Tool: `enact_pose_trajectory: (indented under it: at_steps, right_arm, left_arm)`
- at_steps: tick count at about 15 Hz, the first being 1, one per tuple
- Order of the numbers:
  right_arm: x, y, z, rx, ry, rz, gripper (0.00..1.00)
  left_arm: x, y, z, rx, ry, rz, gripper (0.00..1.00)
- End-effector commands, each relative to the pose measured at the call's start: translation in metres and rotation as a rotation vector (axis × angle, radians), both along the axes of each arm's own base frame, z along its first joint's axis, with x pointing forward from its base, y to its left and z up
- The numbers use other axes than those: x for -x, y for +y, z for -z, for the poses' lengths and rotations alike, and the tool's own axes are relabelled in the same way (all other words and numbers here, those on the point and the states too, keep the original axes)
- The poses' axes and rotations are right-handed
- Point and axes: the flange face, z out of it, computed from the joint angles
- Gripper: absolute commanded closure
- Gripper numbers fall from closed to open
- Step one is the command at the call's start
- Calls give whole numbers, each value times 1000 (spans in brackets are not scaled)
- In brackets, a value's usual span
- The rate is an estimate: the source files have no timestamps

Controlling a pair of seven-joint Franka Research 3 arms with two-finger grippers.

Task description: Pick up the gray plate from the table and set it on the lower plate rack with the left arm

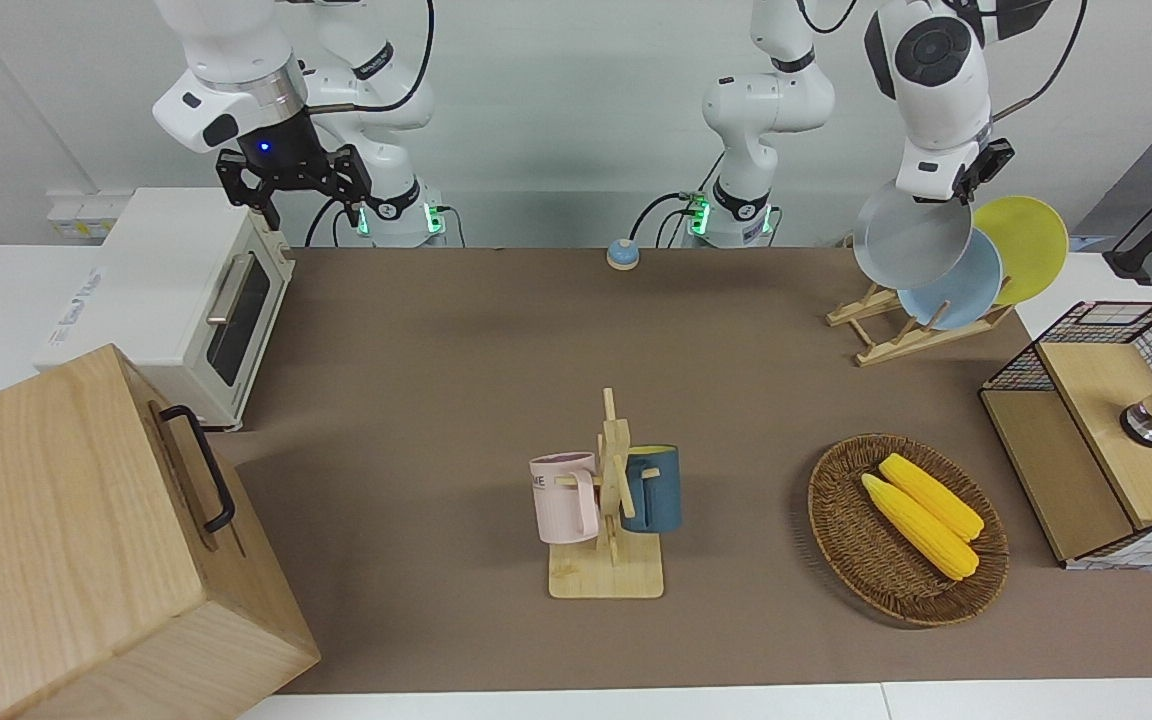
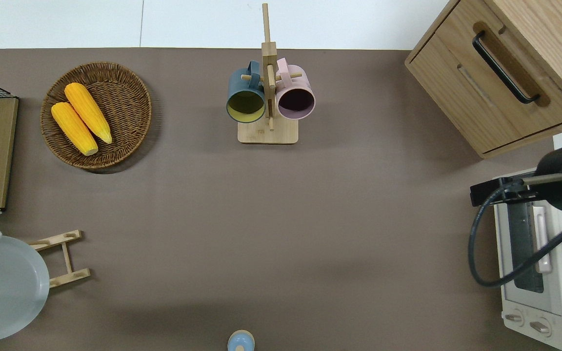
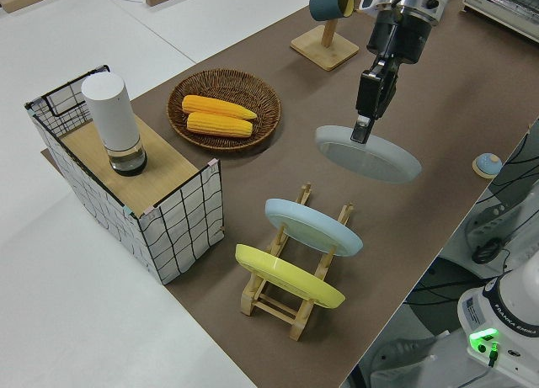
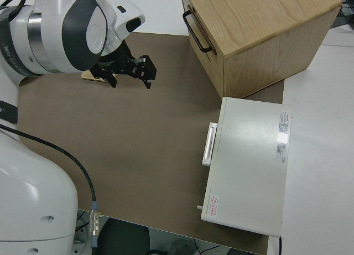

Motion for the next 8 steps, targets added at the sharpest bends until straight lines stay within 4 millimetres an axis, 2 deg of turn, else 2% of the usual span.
enact_pose_trajectory:
  at_steps: [1,5,8]
  right_arm:
    - [2,0,-3,-5,7,2,11]
    - [3,0,-3,-5,7,0,11]
    - [3,0,-3,-5,7,0,11]
  left_arm:
    - [6,-8,21,-115,-18,-18,1000]
    - [7,-23,41,-204,-46,-36,1000]
    - [3,-30,64,-248,-48,-50,1000]
